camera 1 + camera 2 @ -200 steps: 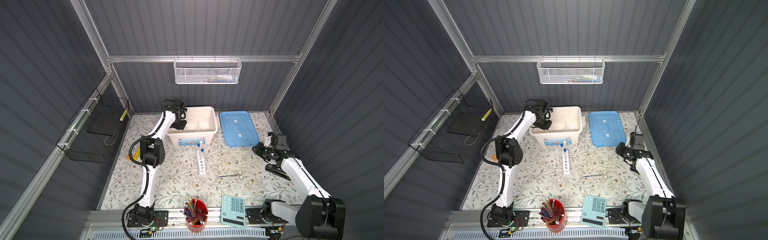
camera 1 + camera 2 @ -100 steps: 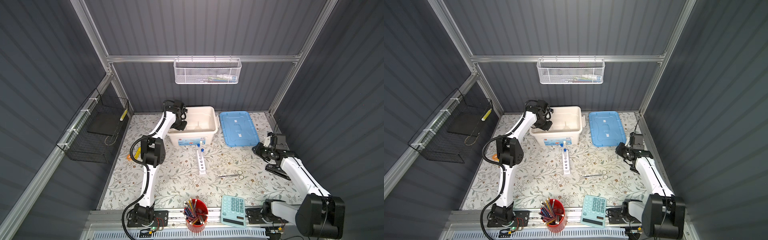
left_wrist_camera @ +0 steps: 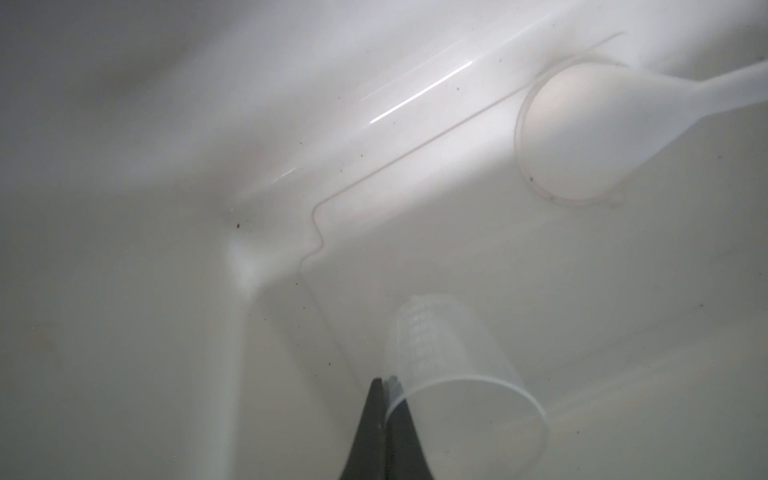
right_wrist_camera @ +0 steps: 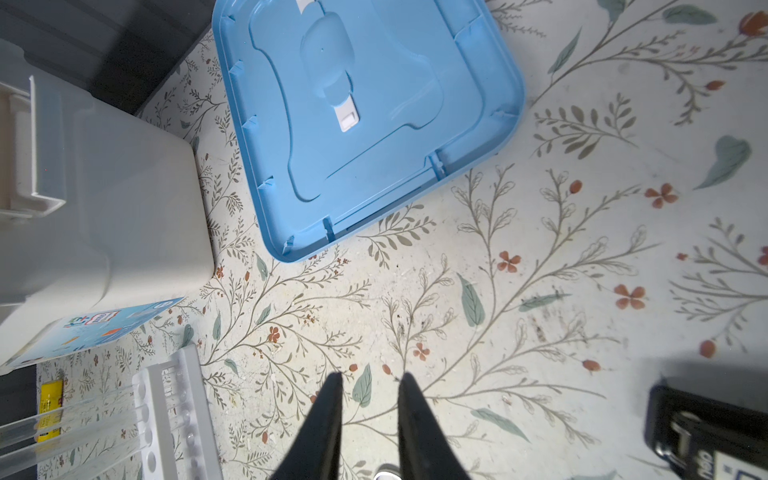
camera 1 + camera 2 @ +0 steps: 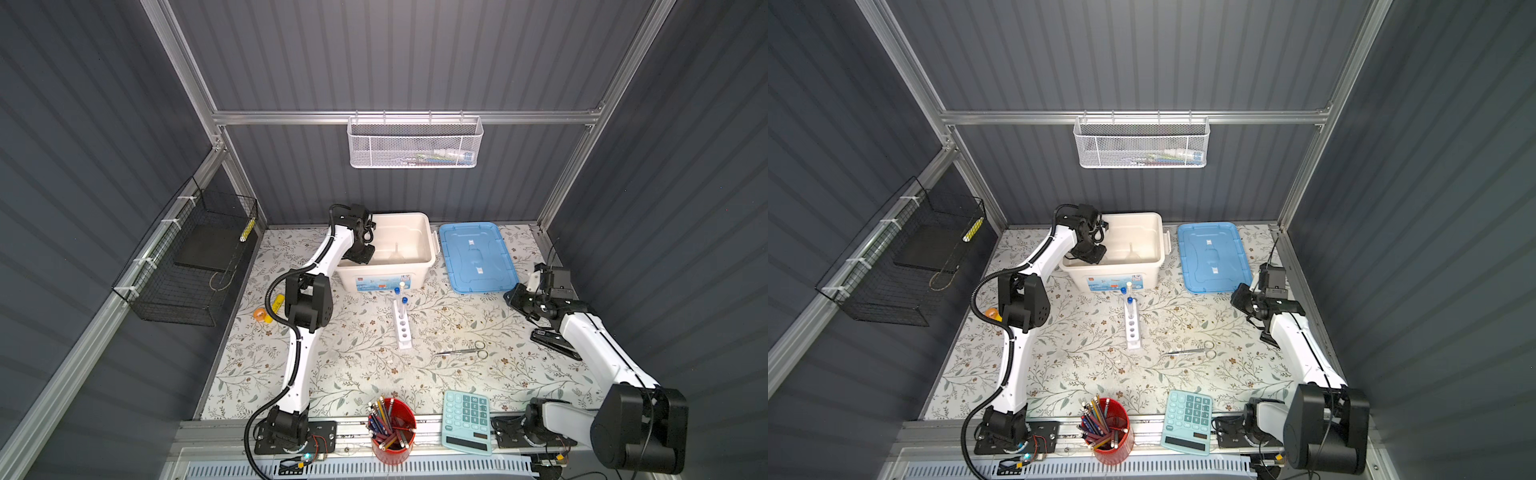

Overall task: Organize the chemistry lab equipment
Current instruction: 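Lower the beaker into the cream bin and open the left gripper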

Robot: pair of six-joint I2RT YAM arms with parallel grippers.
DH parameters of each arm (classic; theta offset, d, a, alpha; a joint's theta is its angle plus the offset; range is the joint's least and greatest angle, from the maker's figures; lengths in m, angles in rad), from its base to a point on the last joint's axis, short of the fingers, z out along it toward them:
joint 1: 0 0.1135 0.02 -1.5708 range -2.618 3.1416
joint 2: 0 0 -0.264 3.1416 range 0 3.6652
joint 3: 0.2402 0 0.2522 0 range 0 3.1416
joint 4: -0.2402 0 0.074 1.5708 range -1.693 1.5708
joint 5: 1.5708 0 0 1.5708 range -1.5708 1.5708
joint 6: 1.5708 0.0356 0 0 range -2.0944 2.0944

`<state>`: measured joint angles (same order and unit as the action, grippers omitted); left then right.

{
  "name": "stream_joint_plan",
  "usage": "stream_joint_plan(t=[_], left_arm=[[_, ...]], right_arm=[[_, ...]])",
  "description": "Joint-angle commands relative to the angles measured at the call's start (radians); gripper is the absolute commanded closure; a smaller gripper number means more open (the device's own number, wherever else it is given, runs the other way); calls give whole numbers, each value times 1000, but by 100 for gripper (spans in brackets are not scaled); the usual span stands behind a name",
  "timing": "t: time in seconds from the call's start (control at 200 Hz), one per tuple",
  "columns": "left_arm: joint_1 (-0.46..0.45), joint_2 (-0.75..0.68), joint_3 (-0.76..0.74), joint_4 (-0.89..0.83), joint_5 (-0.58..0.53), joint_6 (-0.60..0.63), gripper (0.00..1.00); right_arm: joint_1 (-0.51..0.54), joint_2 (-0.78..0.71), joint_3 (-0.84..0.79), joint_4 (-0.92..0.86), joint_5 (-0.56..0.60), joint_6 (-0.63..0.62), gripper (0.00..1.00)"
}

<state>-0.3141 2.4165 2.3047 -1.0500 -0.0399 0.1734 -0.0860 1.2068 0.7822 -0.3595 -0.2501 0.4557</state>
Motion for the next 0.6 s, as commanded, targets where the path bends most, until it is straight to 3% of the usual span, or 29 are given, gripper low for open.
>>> stream_joint_plan(t=[0.0,0.595], left_arm=[[6,11,12,-1,14,13,100],[7,25,30,-3,11,20,98]], right_arm=[[5,12,0,11,6,0,74],[5,40,9,17,3,0,74]])
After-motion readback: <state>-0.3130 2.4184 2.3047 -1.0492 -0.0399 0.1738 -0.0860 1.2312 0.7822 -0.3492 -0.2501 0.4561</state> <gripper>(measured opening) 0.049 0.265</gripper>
